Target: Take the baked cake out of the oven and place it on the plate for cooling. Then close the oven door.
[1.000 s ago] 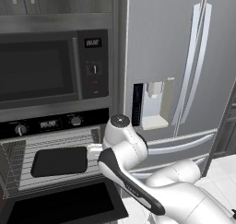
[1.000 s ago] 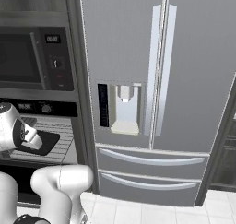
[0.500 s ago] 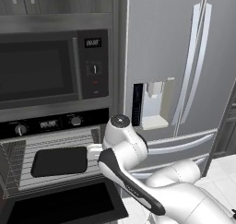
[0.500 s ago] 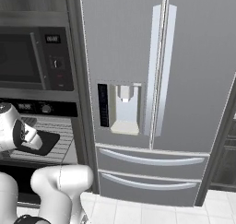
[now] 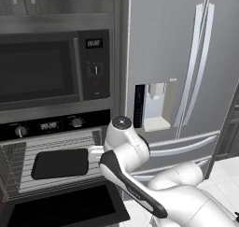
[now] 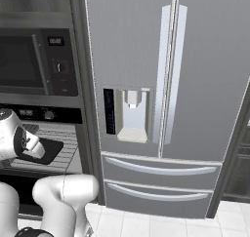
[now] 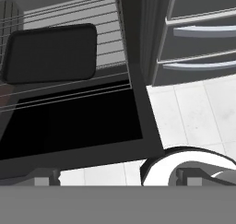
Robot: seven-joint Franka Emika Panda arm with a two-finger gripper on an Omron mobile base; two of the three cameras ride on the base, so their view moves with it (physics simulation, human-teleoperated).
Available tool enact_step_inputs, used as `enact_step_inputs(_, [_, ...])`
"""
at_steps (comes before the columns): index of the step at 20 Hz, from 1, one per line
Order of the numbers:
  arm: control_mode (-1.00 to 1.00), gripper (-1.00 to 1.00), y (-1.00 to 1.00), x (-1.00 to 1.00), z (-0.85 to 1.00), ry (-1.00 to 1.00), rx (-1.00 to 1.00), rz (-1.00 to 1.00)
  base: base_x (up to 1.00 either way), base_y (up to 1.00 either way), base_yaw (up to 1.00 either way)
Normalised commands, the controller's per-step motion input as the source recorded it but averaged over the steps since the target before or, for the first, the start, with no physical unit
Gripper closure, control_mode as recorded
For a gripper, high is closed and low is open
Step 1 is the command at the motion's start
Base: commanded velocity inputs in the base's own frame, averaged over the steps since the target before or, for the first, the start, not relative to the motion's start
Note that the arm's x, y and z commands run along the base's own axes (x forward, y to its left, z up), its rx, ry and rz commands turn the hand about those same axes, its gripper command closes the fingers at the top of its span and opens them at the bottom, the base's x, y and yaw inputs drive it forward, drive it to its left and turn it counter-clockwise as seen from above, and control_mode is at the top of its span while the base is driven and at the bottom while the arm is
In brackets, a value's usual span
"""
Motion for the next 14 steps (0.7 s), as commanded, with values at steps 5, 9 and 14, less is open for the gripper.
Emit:
enact_step_inputs(5, [-1.00, -1.00, 0.00, 0.00, 0.00, 0.00, 0.00, 0.00, 0.00, 0.00, 0.00])
enact_step_inputs(9, [-1.00, -1.00, 0.00, 0.00, 0.00, 0.00, 0.00, 0.00, 0.00, 0.00, 0.00])
enact_step_inputs(14, [-1.00, -1.00, 0.11, -0.22, -0.14, -0.05, -0.05, 0.02, 0.00, 0.00, 0.00])
